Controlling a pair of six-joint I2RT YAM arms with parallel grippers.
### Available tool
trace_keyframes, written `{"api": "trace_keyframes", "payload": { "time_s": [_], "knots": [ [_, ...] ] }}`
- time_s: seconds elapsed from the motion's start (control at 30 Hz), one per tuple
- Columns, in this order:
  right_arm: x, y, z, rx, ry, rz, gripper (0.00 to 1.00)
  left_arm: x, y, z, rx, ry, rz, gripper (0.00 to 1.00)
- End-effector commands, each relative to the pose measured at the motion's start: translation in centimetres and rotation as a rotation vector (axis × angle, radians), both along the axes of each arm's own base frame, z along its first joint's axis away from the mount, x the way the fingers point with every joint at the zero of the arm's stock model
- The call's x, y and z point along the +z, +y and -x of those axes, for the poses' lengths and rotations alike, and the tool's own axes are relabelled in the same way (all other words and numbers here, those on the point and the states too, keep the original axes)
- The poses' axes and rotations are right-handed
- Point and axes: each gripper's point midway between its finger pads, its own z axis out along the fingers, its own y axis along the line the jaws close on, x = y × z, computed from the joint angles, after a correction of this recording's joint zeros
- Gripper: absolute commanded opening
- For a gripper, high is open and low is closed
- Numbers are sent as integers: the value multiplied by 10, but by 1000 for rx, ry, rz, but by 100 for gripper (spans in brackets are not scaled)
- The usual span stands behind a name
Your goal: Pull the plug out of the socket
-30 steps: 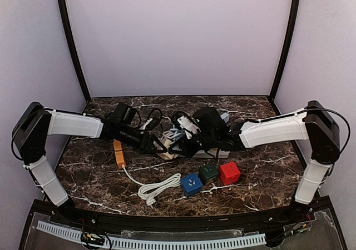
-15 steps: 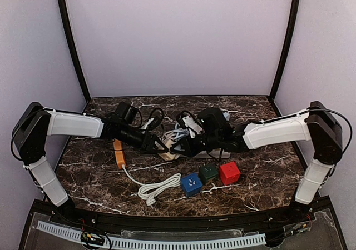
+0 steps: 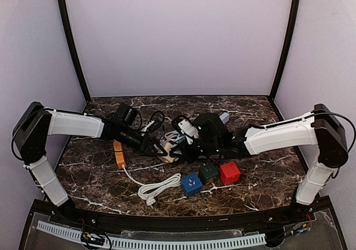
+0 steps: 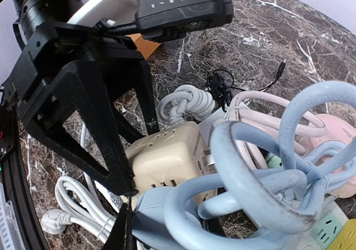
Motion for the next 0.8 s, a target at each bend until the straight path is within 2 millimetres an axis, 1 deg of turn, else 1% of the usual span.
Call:
{"api": "trace_keyframes", "payload": {
  "time_s": [0.0, 0.13, 0.27, 0.4, 0.5, 0.63, 0.73, 0.77],
  "knots": [
    [51, 18, 20, 81, -165, -50, 0, -29, 23, 0, 25, 33, -101, 1],
    [48, 19, 30, 100, -230, 11, 0, -30, 25, -2, 35, 42, -98, 1],
    [48, 16, 33, 104, -234, 17, 0, -29, 26, -3, 37, 41, -93, 1],
    [59, 13, 31, 82, -246, -12, 0, -30, 26, -4, 38, 39, -99, 1],
    [71, 8, 25, 37, -264, -27, 0, -28, 26, -4, 37, 32, -93, 1],
    [87, -5, 14, -37, -277, -30, 0, -17, 23, -5, 24, -3, -61, 1],
    [98, -20, -1, -100, -263, -32, 0, -1, 22, -6, 11, -60, -33, 1],
    [106, -28, -9, -130, -267, -42, 0, 7, 21, -7, 6, -90, -20, 1]
  ]
}}
